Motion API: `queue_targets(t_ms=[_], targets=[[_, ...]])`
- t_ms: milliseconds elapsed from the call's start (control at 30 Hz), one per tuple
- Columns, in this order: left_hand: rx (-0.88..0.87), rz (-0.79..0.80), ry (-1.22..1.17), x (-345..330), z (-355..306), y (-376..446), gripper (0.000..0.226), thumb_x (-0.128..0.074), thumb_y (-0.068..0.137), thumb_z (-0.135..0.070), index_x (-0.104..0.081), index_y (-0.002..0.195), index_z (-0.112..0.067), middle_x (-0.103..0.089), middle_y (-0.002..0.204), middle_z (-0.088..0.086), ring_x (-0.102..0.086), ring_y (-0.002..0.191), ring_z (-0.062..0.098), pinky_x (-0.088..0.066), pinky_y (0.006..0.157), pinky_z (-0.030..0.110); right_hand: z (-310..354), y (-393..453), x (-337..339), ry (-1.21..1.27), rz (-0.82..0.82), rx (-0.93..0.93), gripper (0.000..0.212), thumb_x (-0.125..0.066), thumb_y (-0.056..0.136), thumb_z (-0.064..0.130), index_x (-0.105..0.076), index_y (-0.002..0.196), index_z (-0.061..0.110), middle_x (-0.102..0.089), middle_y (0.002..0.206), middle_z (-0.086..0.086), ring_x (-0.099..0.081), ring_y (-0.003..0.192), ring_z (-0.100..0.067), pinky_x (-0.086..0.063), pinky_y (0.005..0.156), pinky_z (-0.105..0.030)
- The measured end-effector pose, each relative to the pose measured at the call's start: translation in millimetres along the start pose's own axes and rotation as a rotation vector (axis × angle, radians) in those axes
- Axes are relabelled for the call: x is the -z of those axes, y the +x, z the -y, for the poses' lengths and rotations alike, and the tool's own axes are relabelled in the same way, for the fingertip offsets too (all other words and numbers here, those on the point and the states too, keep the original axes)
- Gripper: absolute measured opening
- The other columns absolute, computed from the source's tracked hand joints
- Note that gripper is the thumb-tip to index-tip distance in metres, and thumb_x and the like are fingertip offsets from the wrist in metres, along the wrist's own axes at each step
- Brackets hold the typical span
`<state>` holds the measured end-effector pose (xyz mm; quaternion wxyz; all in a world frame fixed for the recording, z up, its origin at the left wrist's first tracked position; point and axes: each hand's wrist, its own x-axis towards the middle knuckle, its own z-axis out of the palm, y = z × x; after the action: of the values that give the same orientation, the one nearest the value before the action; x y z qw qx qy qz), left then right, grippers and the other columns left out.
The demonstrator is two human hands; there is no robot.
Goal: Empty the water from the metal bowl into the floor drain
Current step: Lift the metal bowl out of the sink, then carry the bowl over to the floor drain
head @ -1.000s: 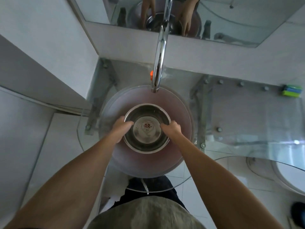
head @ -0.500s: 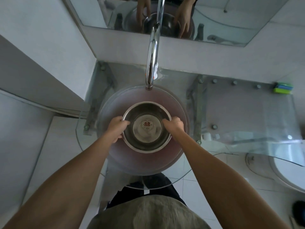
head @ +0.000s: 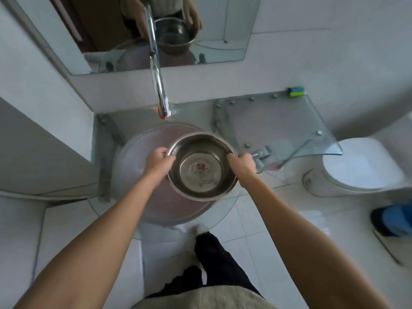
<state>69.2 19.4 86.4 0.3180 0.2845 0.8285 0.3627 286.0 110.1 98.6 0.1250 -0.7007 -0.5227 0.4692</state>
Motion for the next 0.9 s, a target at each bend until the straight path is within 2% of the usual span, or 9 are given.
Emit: queue_targets(t_ms=[67,133,267,467,567,667,733,833,900], targets=[[-0.051,0.021,0.006,-12,-14,-12,0.012,-0.064,0.079,-0.017,-0.073,0.086,-0.011,-0.069,0.072,0.005,-0.064,0.065,0.021,-0.049,0.05,0.025,-14,-13,21,0.05,-0.053,-0.029,0.036,-0.052,0.082,0.027,-0.065,0.101,-0.001,-0.069,0.097,-0.016,-0.066,0.086,-0.03,-0.053,0.067,-0.036],[-0.072,0.042,-0.008,-27,-26,-23,0.008,-0.066,0.082,-0.014,-0.07,0.087,-0.012,-0.065,0.071,0.002,-0.057,0.06,0.011,-0.04,0.044,0.012,-27,-23,42,0.097,-0.078,-0.04,0.034,-0.052,0.082,0.025,-0.066,0.098,-0.001,-0.067,0.09,-0.013,-0.064,0.077,-0.026,-0.052,0.063,-0.033],[-0.139,0.168,-0.047,-77,-53,-55,0.014,-0.063,0.081,0.0,-0.07,0.092,0.005,-0.064,0.079,0.015,-0.057,0.074,0.024,-0.045,0.067,0.034,-68,-41,97,0.197,-0.195,-0.077,0.029,-0.053,0.081,0.024,-0.067,0.088,0.0,-0.06,0.077,-0.009,-0.056,0.062,-0.022,-0.044,0.05,-0.025],[-0.194,0.283,0.015,-157,-88,-105,0.015,-0.063,0.081,-0.005,-0.07,0.092,0.002,-0.064,0.077,0.01,-0.057,0.072,0.026,-0.042,0.064,0.03,-132,-52,177,0.261,-0.305,-0.149,0.027,-0.049,0.083,0.022,-0.067,0.084,0.002,-0.058,0.076,-0.009,-0.053,0.064,-0.024,-0.043,0.055,-0.027],[-0.225,0.327,0.091,-201,-110,-138,0.016,-0.064,0.079,-0.015,-0.071,0.09,-0.006,-0.066,0.074,0.004,-0.059,0.068,0.023,-0.044,0.058,0.03,-169,-48,224,0.267,-0.364,-0.169,0.019,-0.049,0.081,0.024,-0.057,0.076,0.007,-0.054,0.075,-0.009,-0.049,0.064,-0.024,-0.041,0.055,-0.029],[-0.217,0.374,0.124,-239,-128,-165,0.019,-0.062,0.077,-0.015,-0.072,0.089,-0.003,-0.069,0.076,0.008,-0.065,0.072,0.029,-0.059,0.067,0.044,-200,-43,266,0.243,-0.387,-0.179,0.018,-0.049,0.081,0.024,-0.049,0.069,0.01,-0.048,0.071,-0.006,-0.042,0.059,-0.021,-0.034,0.05,-0.027],[-0.22,0.394,0.13,-265,-142,-182,0.024,-0.059,0.076,-0.013,-0.07,0.087,0.005,-0.064,0.069,0.011,-0.062,0.066,0.027,-0.059,0.069,0.052,-217,-35,296,0.231,-0.376,-0.185,0.019,-0.047,0.083,0.024,-0.047,0.068,0.012,-0.048,0.072,-0.005,-0.041,0.057,-0.019,-0.032,0.049,-0.027],[-0.228,0.408,0.127,-305,-161,-202,0.027,-0.057,0.074,-0.014,-0.069,0.086,0.007,-0.063,0.066,0.013,-0.06,0.064,0.025,-0.06,0.07,0.055,-237,-22,340,0.232,-0.375,-0.176,0.02,-0.047,0.086,0.023,-0.053,0.072,0.009,-0.05,0.071,-0.007,-0.043,0.058,-0.021,-0.035,0.05,-0.028],[-0.235,0.43,0.124,-332,-176,-213,0.029,-0.056,0.075,-0.015,-0.068,0.088,0.008,-0.067,0.07,0.023,-0.061,0.064,0.026,-0.059,0.07,0.057,-249,-11,368,0.247,-0.388,-0.179,0.02,-0.046,0.086,0.021,-0.052,0.071,0.009,-0.048,0.069,-0.006,-0.041,0.057,-0.02,-0.034,0.048,-0.028]])
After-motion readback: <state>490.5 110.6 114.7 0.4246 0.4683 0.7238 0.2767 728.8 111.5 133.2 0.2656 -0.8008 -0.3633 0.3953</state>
